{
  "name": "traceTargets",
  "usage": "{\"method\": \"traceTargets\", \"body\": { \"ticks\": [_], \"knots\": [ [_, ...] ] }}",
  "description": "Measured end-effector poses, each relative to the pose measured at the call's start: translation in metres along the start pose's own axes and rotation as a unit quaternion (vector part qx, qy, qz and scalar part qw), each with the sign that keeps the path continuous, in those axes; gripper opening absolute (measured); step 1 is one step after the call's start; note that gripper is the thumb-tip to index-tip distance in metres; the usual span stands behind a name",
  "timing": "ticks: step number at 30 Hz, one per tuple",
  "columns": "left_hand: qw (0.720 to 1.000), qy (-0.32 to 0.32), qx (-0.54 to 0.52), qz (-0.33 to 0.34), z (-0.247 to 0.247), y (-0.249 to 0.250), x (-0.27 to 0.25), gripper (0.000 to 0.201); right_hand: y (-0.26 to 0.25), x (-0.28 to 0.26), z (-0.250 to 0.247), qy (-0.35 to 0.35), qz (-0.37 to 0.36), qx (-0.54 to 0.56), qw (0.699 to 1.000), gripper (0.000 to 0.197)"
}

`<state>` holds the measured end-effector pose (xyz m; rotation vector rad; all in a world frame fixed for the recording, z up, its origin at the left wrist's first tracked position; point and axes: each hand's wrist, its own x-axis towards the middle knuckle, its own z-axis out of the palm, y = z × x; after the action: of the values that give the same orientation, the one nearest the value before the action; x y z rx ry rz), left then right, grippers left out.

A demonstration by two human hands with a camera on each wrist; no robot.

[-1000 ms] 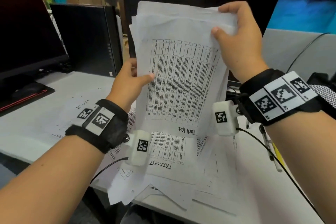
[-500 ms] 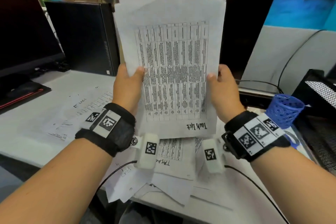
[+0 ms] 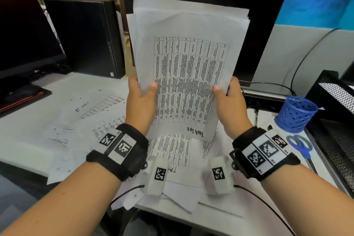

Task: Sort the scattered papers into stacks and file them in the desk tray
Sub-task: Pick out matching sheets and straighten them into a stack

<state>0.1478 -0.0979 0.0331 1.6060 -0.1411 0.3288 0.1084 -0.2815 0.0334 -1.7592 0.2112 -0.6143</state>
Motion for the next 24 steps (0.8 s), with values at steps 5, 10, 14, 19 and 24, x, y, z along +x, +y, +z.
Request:
{"method": "traceTargets", "body": {
  "ticks": [5, 10, 14, 19, 24],
  "knots": [
    [0.999, -0.007, 0.019, -0.043, 0.002, -0.018, -0.006, 0.021, 0.016, -0.003, 0.002, -0.013, 0.035, 0.018, 0.999, 0.032],
    [0.999, -0.009, 0.007, -0.049, -0.001, -0.023, -0.003, 0.019, -0.015, 0.008, -0.009, 0.02, -0.058, 0.029, 0.998, 0.058],
    [0.999, -0.029, -0.002, -0.037, 0.0, -0.022, -0.003, 0.018, -0.07, 0.032, -0.02, 0.061, -0.243, 0.022, 0.968, 0.085],
    [0.998, -0.031, -0.019, -0.045, -0.001, -0.022, -0.002, 0.022, -0.096, 0.052, -0.022, 0.016, -0.254, -0.155, 0.954, 0.044],
    [0.998, -0.02, -0.019, -0.056, -0.007, -0.024, 0.003, 0.027, -0.092, 0.054, -0.024, 0.018, -0.229, -0.142, 0.963, 0.04]
  ]
}}
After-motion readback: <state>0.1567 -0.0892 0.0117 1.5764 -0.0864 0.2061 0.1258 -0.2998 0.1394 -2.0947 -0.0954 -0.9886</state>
